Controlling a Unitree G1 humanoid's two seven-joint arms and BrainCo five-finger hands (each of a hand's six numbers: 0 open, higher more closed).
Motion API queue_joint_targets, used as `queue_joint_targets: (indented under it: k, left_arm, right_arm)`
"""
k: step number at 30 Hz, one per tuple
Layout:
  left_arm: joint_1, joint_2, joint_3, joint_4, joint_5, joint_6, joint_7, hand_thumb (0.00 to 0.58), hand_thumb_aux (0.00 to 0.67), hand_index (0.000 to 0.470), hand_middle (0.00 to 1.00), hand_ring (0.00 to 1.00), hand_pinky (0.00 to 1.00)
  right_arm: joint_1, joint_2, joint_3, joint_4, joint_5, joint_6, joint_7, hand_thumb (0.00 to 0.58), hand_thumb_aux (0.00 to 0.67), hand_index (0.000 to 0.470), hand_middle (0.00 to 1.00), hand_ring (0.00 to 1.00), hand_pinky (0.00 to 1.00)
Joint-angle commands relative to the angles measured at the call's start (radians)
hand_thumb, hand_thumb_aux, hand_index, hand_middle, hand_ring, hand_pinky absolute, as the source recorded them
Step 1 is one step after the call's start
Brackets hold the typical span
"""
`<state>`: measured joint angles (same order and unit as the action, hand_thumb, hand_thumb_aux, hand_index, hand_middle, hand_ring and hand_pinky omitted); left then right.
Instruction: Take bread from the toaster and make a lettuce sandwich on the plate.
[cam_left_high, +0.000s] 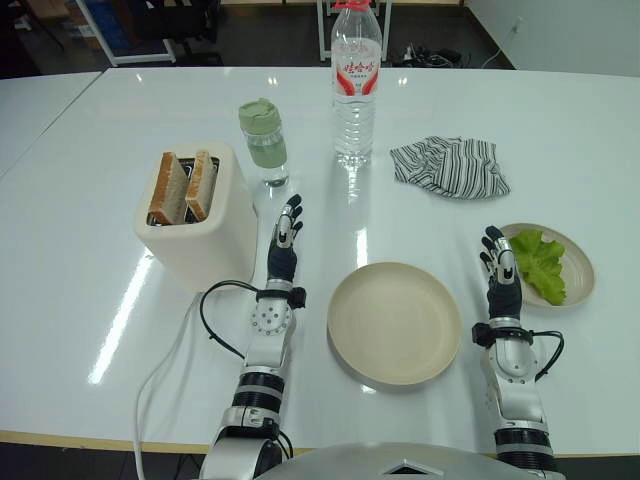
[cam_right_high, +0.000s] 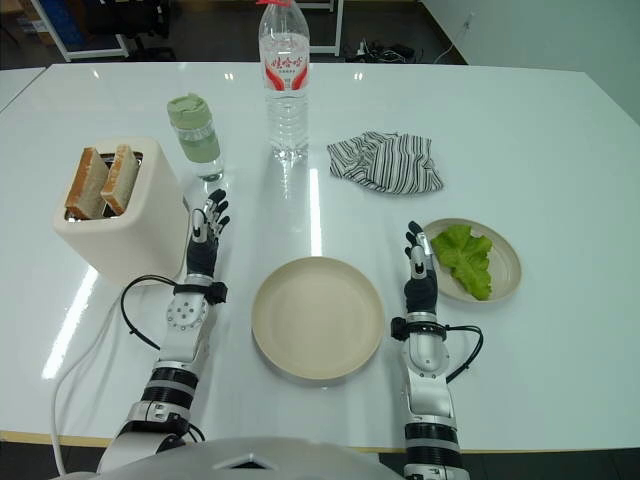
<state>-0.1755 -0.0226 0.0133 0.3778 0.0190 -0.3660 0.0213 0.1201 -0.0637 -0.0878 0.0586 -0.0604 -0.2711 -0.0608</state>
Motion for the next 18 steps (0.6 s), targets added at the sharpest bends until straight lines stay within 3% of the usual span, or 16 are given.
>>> queue_joint_targets:
  k: [1,12,18]
  left_arm:
    - [-0.013,-0.001,-0.006,0.012,0.018,-0.014,0.012,0.000,0.000,0.000,0.00,0.00,0.00]
    - [0.032,0.011,-0.030,-0.078,0.007,-0.060,-0.044,0.000,0.000,0.000,0.00,0.00,0.00]
    - [0.119,0.046,-0.061,-0.619,-0.060,-0.036,-0.124,0.000,0.000,0.000,0.00,0.00,0.00]
  right_arm:
    - [0.007,-0.002,-0.003,-0.003,0.001,0.002,0.000,0.000,0.000,0.000,0.00,0.00,0.00]
    - [0.006,-0.001,-0.001,0.004,-0.002,0.002,-0.004,0.000,0.000,0.000,0.00,0.00,0.00]
    - [0.007,0.002,0.001,0.009,-0.003,0.001,-0.005,0.000,0.000,0.000,0.00,0.00,0.00]
